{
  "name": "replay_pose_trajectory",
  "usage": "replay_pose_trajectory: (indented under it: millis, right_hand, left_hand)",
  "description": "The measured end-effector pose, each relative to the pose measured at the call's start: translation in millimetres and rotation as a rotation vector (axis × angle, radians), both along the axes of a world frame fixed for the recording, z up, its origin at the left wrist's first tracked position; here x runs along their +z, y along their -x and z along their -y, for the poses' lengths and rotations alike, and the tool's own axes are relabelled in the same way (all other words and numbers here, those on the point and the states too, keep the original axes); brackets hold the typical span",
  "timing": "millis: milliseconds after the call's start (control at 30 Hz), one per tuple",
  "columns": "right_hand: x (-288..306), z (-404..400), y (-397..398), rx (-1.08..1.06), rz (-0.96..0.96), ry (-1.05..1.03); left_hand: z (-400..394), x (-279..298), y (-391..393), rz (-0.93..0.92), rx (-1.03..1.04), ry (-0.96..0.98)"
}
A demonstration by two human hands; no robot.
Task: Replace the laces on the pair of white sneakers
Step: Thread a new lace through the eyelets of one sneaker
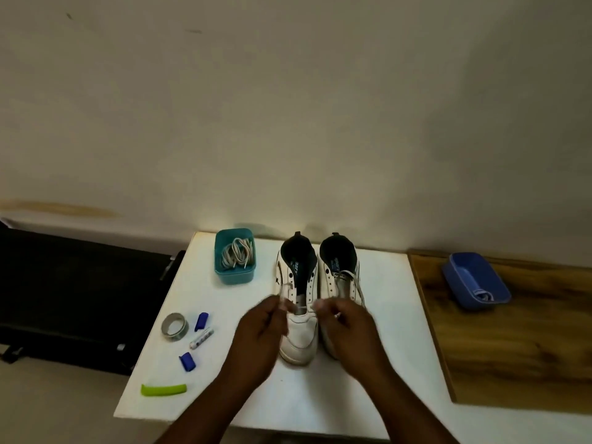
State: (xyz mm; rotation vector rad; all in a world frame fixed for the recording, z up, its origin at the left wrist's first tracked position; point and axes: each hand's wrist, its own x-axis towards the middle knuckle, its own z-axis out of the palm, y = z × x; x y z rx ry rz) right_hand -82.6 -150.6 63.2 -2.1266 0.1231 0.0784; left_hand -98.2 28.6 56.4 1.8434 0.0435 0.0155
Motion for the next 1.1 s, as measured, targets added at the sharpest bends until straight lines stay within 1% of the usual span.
replay_pose_trajectory:
  millis: [67, 100, 133, 200, 300, 333, 400, 500, 533, 567, 600, 633, 667, 700, 767, 833, 867, 900, 967, 1033, 1067, 1100]
  right_hand:
    - [-4, -25, -2, 0.136, -0.227, -0.178]
    - [-5, -32, -5, 0.145, -0.318, -0.249]
    - [-8, -34, -10, 0.11, -0.383, -0.329]
    - [-11, -32, -19, 0.015, -0.433, -0.453]
    - [-18, -28, -31, -0.143, -0.398, -0.619]
    - [-20, -28, -33, -0.169, -0.372, -0.622]
    - [-25, -30, -31, -0.147, -0.311, -0.536]
    - [-27, -34, -22, -0.084, -0.23, -0.452]
    - [-28, -35, -20, -0.072, -0.203, -0.425]
    - [-30, -35, -19, -0.059, -0.166, -0.374]
    - [-32, -34, -18, -0.031, -0.12, -0.282]
    - [-34, -33, -17, 0.023, -0.074, -0.163]
    - [-34, -32, -16, 0.1, -0.035, -0.04]
    - [-34, -32, -13, 0.185, -0.014, 0.067]
    - [-33, -34, -8, 0.308, -0.003, 0.194]
    - [-34, -37, -4, 0.371, -0.023, 0.228]
    - [-35, -37, -3, 0.388, -0.037, 0.224]
    - [-35, -37, -3, 0.406, -0.058, 0.209]
    - [-35, -32, -7, 0.429, -0.099, 0.192]
    - [-38, -22, -16, 0.334, -0.085, 0.166]
    - [-40, -17, -22, 0.237, -0.047, 0.148]
    - [-44, -12, -26, 0.135, 0.006, 0.167]
  left_hand:
    - [8, -4, -3, -0.032, -0.139, -0.098]
    - [9, -4, -3, -0.045, -0.18, -0.13]
    - [10, -5, -4, -0.041, -0.21, -0.174]
    - [7, -8, -5, -0.029, -0.276, -0.293]
    - [-1, -11, -3, -0.129, -0.329, -0.41]
    - [-3, -11, -3, -0.166, -0.331, -0.447]
    - [-10, -7, -7, -0.26, -0.322, -0.512]
    - [-27, -3, -15, -0.424, -0.345, -0.691]
    - [-32, -3, -16, -0.449, -0.34, -0.734]
    - [-33, -2, -17, -0.429, -0.31, -0.745]
    - [-32, 1, -16, -0.362, -0.243, -0.706]
    - [-28, 2, -17, -0.268, -0.147, -0.606]
    - [-22, 3, -19, -0.183, -0.05, -0.466]
    - [-17, 4, -22, -0.136, 0.003, -0.329]
    - [-9, 2, -30, -0.155, -0.037, -0.155]
    - [-6, -5, -30, -0.22, -0.101, -0.076]
    - [-6, -9, -30, -0.236, -0.096, -0.058]
    - [-5, -14, -30, -0.246, -0.069, -0.029]
    - [-5, -21, -32, -0.281, 0.031, 0.108]
    - [-6, -25, -36, -0.312, 0.135, 0.26]
    - [-5, -26, -38, -0.319, 0.172, 0.3]
    - [-3, -28, -39, -0.315, 0.198, 0.299]
